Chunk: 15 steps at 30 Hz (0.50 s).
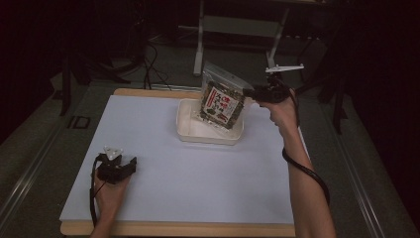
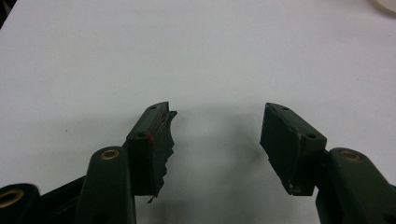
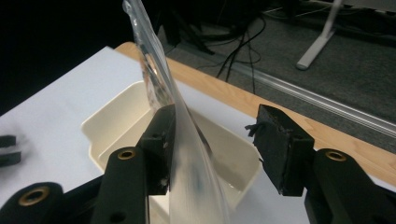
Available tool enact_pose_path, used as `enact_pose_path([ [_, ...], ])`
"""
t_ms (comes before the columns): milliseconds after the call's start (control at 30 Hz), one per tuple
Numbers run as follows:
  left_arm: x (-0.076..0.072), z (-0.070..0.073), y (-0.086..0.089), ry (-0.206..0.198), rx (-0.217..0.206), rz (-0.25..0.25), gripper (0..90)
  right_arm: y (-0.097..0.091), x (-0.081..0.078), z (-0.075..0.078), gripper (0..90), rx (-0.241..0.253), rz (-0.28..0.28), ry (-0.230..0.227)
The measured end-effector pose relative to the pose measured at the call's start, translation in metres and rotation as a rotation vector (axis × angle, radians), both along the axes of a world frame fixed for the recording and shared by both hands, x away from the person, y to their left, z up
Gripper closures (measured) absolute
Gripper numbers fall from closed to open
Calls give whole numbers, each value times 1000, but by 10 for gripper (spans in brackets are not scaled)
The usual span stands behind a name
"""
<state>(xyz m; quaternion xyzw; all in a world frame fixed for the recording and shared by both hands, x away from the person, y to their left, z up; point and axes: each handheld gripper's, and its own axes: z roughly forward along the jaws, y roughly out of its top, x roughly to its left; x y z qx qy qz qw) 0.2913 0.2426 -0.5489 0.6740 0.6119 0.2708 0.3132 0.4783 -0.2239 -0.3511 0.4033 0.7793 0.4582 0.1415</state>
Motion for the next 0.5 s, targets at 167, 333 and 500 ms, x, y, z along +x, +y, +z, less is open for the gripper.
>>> enact_pose_path([
  [167,0,0,-1,1,4,-1,431,-14,1,-8,591,59,-23,26],
  [333,0,0,-1,6,6,-1,431,-16,3,-18,719,71,-59,32],
  [500,0,0,-1,9,6,-2,431,-11,4,-21,742,68,-52,46],
])
